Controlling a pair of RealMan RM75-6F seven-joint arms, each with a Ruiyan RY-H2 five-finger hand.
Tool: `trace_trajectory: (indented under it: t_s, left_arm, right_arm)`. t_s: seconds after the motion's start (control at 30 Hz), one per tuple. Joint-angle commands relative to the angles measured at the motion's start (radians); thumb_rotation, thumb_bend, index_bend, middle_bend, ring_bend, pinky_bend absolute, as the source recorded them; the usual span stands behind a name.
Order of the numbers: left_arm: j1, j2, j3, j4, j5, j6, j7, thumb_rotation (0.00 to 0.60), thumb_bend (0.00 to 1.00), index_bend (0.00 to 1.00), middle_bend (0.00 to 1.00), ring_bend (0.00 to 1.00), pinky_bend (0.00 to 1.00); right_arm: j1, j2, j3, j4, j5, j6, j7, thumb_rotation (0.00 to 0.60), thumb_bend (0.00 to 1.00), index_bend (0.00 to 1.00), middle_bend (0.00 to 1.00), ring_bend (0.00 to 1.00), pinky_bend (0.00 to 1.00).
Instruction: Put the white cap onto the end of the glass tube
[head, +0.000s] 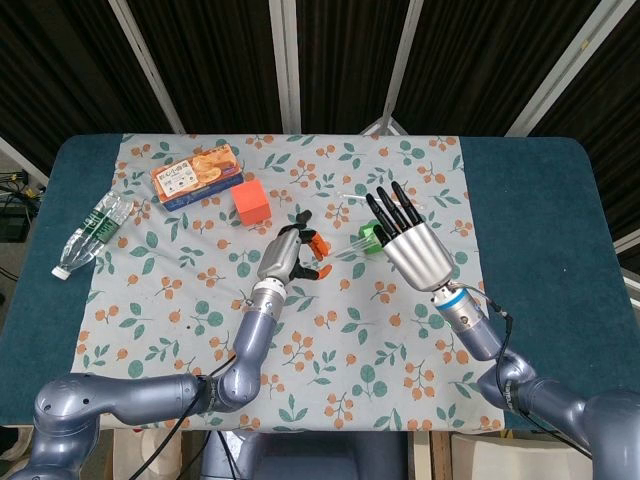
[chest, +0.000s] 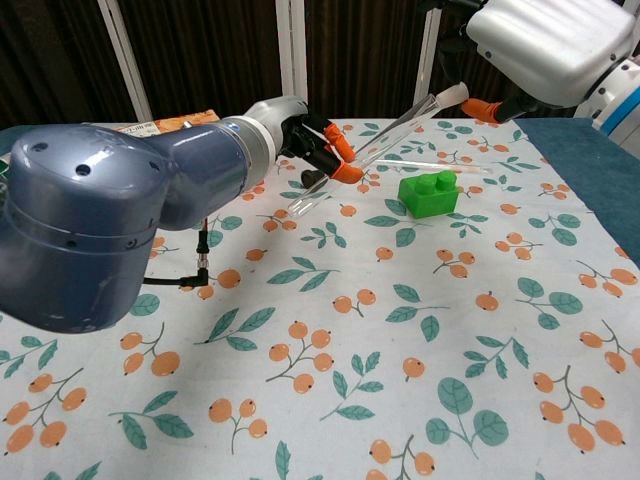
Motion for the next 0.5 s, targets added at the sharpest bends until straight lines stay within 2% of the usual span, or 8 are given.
trace_trajectory:
  t_s: [0.03,0.5]
  left_arm:
    - [-0.002,-0.001,0.000,0.001,-0.001,-0.002,0.000,0.600,0.67,0.58,0.54,0.12,0.00]
    - [-0.003,-0.007,-0.001,-0.001,-0.014,-0.003,-0.006,0.600,0.67,0.58,0.54,0.12,0.00]
  right_arm:
    - [0.002,-0.002,0.000,0.001,-0.001,-0.001,-0.001,0.600,0.44,0.59,0.17,0.02,0.00]
    - [0.003,-0.006,-0.003,0.008,0.001,-0.003,-0.001,0.600,0.44,0.59,0.17,0.02,0.00]
